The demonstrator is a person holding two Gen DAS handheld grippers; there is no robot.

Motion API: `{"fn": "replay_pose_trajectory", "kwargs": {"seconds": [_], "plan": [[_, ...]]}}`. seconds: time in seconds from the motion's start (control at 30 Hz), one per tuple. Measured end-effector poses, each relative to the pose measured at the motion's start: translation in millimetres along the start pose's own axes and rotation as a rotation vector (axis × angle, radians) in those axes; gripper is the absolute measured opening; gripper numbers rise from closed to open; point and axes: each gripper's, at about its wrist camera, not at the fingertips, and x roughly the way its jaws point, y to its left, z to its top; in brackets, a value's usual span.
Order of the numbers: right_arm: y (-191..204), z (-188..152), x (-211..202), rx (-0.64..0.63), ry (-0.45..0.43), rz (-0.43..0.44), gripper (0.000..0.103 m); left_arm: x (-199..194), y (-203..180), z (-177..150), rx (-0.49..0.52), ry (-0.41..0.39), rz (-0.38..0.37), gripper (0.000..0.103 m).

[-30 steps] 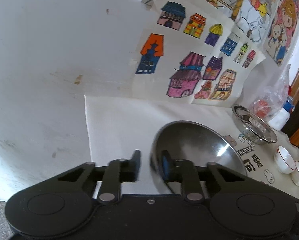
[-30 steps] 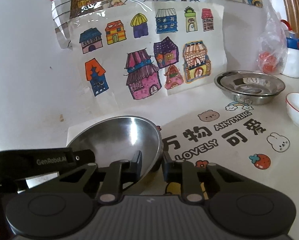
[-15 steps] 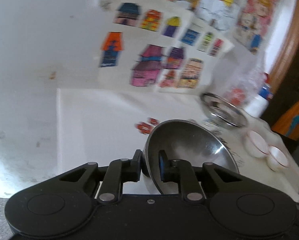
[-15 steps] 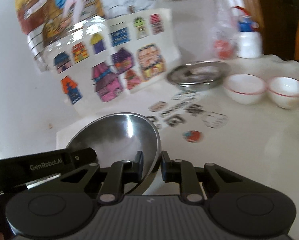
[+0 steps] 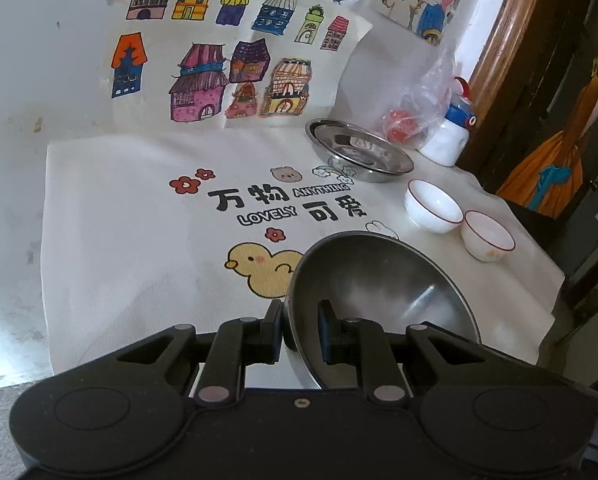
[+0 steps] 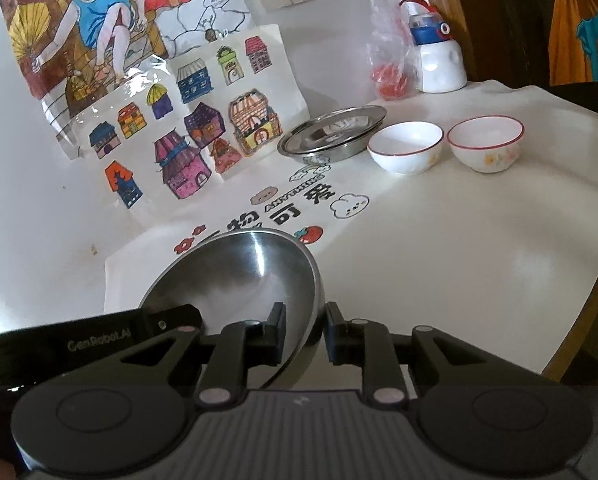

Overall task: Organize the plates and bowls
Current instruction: 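Close both tools on the steel bowl rim and lift it, then lower the steel bowl onto the cloth and open both tools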

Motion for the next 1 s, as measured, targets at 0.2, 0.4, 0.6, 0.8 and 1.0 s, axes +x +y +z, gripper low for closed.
{"fn": "replay_pose_trajectory", "kwargs": {"seconds": [0.2, 0.4, 0.6, 0.8, 1.0], "plan": [[-1, -4, 6, 0.011, 0.020, 0.024, 0.031, 0, 6, -3, -0.029, 0.034, 0.014, 0.018], [-2, -8, 9, 0.006, 0.022, 0.030, 0.034, 5, 12, -5, -0.053, 0.051, 0.026, 0.018], [-1, -7, 8, -0.008, 0.003, 0.031, 0.036, 9, 13, -6, -0.063, 0.066, 0.027, 0.018], [-3, -6, 4, -0.012, -0.024, 0.032, 0.051, 3, 13, -4, -0.053, 0.022, 0.053, 0.032], [-12, -2, -3, -0.008, -0.088, 0.023, 0.076, -4, 18, 2, -0.062, -0.016, 0.076, 0.050]]}}
